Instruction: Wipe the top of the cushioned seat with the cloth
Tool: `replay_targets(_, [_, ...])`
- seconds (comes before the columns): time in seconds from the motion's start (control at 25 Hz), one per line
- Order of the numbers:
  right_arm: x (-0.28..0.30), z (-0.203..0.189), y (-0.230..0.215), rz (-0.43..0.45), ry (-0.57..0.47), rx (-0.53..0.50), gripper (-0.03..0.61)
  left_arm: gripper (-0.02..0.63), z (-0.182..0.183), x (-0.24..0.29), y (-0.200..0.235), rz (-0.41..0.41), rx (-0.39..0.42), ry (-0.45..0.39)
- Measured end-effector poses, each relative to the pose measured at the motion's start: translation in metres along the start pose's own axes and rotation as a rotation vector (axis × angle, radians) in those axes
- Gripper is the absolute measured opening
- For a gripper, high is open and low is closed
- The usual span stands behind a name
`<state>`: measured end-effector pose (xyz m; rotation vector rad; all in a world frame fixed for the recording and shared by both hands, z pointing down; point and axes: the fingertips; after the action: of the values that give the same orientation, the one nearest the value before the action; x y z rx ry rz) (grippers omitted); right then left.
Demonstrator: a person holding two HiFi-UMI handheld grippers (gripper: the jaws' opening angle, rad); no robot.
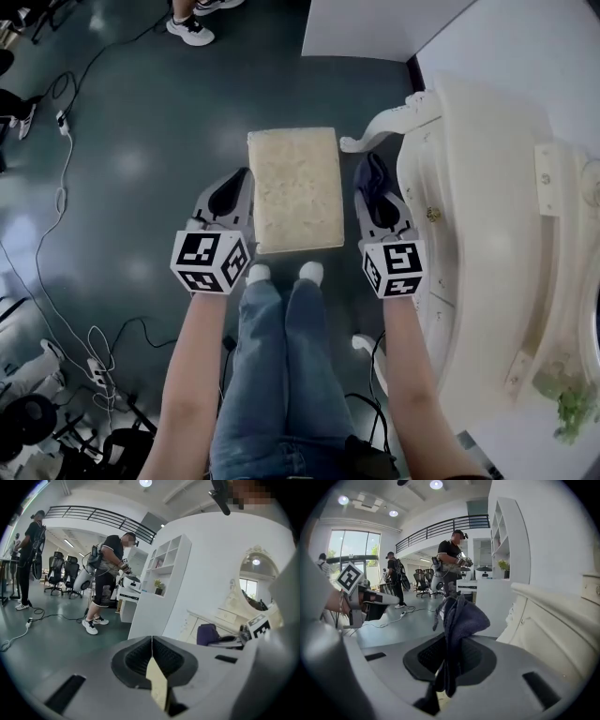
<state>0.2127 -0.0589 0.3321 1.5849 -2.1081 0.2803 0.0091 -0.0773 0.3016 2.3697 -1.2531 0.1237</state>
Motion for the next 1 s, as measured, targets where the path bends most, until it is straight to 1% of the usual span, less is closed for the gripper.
replay_targets(0.2, [0.032,-0.033,0.000,0.024,0.019,-0.033,0.037,0.005,-0.041,0.021,0.010,0.016,0.006,0.063])
replay_targets(0.36, [0.062,-0.060,0.000,0.038,0.053,-0.059,0.037,0.005,-0.060,0.036,0.020,0.025,-0.013,0.074])
replay_targets(0.48, [0.086,-0.075,-0.003,0.038,0.081,-0.058,0.037,0.005,-0.072,0.047,0.028,0.028,-0.017,0.097])
replay_targets(0.68, [0.132,-0.081,-0.006,0.065,0.094,-0.054,0.037,0.005,-0.080,0.062,0.047,0.057,-0.033,0.110])
replay_targets(0.88, [0.178,-0.090,-0.012,0.074,0.130,-0.109,0.037,0.005,-0.086,0.075,0.057,0.070,-0.044,0.118])
replay_targets(1.0, [0.203,-0.100,-0.015,0.071,0.173,-0.126,0.037,0.005,-0.088,0.080,0.062,0.076,-0.056,0.119])
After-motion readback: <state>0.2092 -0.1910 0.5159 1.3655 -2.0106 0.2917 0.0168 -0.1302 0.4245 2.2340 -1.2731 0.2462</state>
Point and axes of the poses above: the fingertips, and each gripper's own axes: x forward along the fingers, y to its left, z out of its top, and after that the axes turned 12 degrees about -z, right-handed
